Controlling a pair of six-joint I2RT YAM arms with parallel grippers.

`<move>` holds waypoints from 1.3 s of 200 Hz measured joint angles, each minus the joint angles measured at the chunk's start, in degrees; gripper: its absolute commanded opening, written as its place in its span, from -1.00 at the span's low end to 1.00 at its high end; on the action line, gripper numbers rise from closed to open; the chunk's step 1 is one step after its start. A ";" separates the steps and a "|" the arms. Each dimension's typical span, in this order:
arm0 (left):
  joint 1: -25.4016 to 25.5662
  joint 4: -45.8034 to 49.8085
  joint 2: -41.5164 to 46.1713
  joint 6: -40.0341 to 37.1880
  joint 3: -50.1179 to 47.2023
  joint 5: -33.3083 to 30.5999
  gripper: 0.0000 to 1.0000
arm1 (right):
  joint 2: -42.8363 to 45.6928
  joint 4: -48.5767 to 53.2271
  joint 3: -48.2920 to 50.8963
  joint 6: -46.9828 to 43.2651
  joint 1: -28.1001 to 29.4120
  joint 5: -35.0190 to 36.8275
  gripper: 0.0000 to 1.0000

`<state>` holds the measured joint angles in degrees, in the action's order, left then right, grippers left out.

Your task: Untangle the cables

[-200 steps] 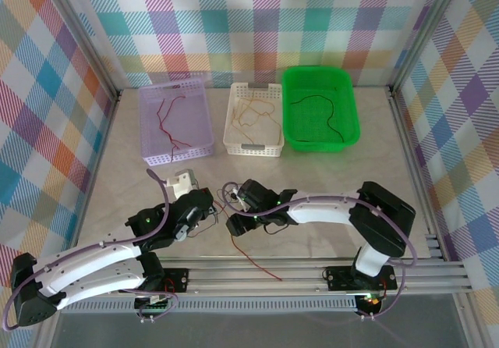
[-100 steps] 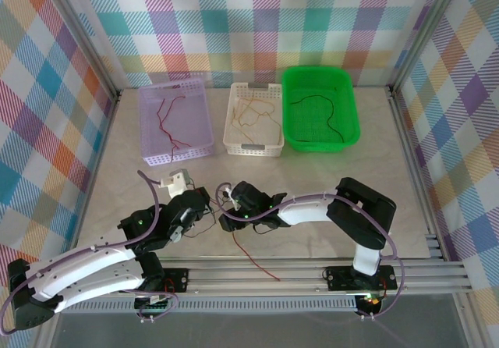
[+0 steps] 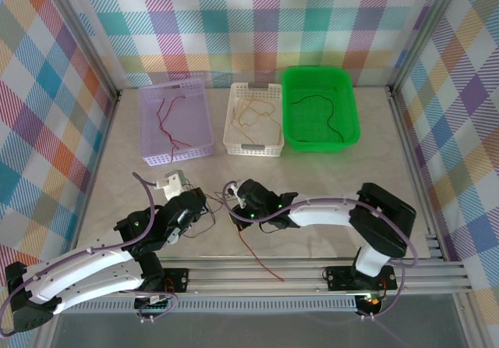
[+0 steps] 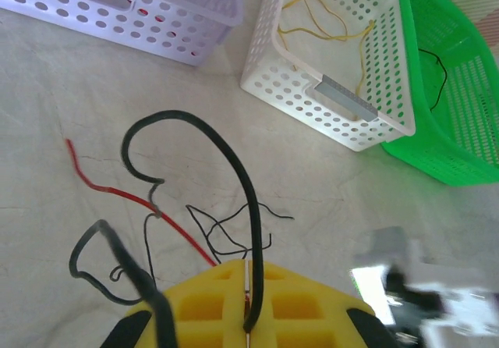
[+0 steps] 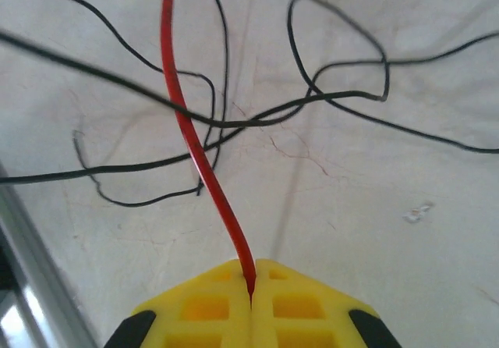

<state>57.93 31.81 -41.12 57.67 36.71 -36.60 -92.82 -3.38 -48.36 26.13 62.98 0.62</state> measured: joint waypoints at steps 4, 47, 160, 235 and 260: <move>0.00 0.13 0.11 0.02 0.00 -0.13 -1.00 | 0.98 0.28 0.31 -0.07 0.00 0.31 -1.00; -0.02 1.22 1.07 0.22 0.00 -0.96 -1.00 | 13.99 6.29 2.86 -1.81 -0.02 3.02 -1.00; -0.50 1.03 0.07 1.09 -2.34 -0.98 -1.00 | 41.48 25.68 1.29 -3.37 -7.69 8.94 -1.00; -0.76 -2.05 -2.71 1.03 -3.34 0.20 -1.00 | 45.22 37.40 -11.85 -5.05 -13.77 13.03 -1.00; -0.76 -4.57 -5.25 0.63 -3.50 1.57 -1.00 | 45.11 39.85 -14.58 -5.70 -16.02 13.97 -1.00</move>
<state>57.17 27.24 -46.37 58.30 33.21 -35.03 -47.70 36.47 -62.94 20.43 46.96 14.59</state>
